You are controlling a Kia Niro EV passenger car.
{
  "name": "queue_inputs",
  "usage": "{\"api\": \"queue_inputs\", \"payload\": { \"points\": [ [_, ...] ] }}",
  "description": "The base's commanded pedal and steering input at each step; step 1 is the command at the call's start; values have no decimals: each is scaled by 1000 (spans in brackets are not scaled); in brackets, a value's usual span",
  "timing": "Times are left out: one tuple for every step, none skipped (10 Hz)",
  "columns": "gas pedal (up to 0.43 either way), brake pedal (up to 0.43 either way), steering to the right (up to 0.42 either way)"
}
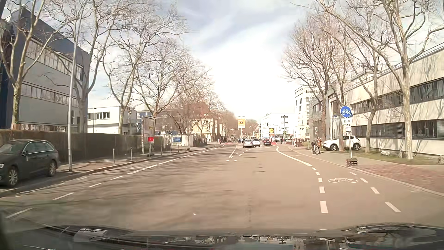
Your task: Follow the waypoints while adhering to traffic rules and regulations
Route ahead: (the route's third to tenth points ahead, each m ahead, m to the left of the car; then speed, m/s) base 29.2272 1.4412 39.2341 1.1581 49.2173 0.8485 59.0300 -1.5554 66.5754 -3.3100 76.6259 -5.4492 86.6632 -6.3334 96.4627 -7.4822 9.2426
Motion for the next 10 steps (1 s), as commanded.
{"api": "queue_inputs", "payload": {
  "points": [
    [98, 0, 27],
    [98, 0, 26],
    [98, 0, 25],
    [110, 0, 24],
    [110, 0, 22],
    [110, 0, 20],
    [110, 0, 20],
    [110, 0, 18],
    [110, 0, 16],
    [110, 0, 15]
  ]
}}
